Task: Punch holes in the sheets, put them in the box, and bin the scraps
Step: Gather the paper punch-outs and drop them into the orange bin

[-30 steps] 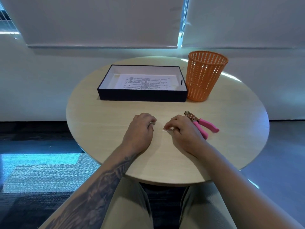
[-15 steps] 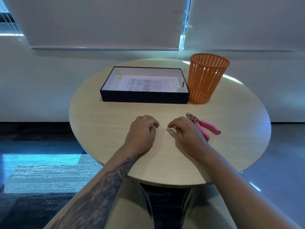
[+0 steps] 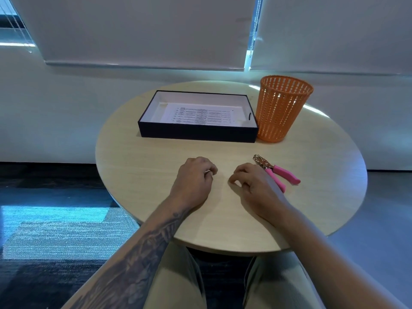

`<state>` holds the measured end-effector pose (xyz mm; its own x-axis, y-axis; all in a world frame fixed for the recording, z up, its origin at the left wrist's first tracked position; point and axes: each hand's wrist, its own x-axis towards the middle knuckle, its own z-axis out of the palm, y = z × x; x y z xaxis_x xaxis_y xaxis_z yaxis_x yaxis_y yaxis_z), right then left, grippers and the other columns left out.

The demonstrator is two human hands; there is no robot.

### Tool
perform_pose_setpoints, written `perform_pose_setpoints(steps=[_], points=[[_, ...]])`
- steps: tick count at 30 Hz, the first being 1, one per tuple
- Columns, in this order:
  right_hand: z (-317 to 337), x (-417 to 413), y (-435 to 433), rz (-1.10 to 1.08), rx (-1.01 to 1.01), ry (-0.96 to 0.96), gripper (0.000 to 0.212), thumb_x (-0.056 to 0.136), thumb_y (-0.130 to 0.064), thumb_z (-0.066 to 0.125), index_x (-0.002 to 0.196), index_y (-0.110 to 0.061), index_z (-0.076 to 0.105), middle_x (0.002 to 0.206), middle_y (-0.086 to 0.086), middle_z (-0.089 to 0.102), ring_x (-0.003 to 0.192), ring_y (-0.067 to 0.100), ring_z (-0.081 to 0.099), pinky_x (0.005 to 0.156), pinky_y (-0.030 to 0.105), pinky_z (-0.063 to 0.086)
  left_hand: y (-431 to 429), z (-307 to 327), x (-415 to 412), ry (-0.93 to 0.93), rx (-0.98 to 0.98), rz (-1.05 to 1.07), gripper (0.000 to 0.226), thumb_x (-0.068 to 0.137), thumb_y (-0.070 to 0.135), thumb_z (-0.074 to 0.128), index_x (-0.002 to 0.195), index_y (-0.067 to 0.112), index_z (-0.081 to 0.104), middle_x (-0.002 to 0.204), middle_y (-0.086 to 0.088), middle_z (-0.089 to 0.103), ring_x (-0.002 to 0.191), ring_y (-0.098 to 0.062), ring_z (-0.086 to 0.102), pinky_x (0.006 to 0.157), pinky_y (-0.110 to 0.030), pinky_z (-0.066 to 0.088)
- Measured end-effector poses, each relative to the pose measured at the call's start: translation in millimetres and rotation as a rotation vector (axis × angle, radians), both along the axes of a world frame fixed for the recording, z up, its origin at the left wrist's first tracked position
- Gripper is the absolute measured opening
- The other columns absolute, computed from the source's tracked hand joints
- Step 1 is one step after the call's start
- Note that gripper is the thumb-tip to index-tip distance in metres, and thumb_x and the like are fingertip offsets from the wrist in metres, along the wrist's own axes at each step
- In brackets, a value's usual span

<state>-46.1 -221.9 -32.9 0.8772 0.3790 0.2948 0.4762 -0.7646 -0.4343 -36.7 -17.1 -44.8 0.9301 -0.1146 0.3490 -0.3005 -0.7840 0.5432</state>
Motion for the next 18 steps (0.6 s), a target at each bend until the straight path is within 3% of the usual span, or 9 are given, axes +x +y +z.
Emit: perform_pose_setpoints(steps=[5,10,14,18], points=[[0.8,-1.5,-0.9,-0.076,0.062,0.02,0.029,0.1,-0.019,0.052,0.123,-0.016,0.071,0.121,-0.001,0.064,0.113,0.014,0.056,0.099,0.034,0.047,0.2,-0.2,1.1,0.0,-0.011,0.001,0.022,0.089,0.01,0.054,0.093,0.025,0.071,0.106,0.011,0.068,0.102,-0.016,0.052,0.089,-0.032,0.042],[2.1,-4.7,-1.7,-0.039,0.029,0.018,0.025,0.097,-0.017,0.057,0.111,-0.021,0.077,0.114,-0.005,0.065,0.108,0.013,0.055,0.094,0.029,0.045,0.5,-1.3,0.7,-0.005,-0.019,-0.001,0.021,0.089,0.011,0.054,0.093,0.024,0.07,0.105,0.011,0.068,0.102,-0.014,0.052,0.088,-0.032,0.042],[2.3,-5.9,-3.8,-0.093,0.129,0.051,0.026,0.099,-0.014,0.055,0.116,-0.015,0.073,0.116,-0.004,0.063,0.108,0.008,0.055,0.097,0.024,0.045,0.5,-1.2,1.0,-0.008,-0.031,-0.001,0.021,0.089,0.01,0.055,0.093,0.024,0.07,0.104,0.011,0.068,0.101,-0.016,0.053,0.089,-0.034,0.043],[1.2,-6.7,-3.3,-0.05,0.038,0.051,0.025,0.098,-0.015,0.055,0.113,-0.019,0.075,0.116,-0.006,0.064,0.108,0.008,0.054,0.092,0.02,0.042,0.7,-1.8,0.8,-0.007,-0.027,-0.004,0.021,0.089,0.011,0.054,0.093,0.024,0.07,0.104,0.012,0.068,0.1,-0.016,0.052,0.089,-0.034,0.044]])
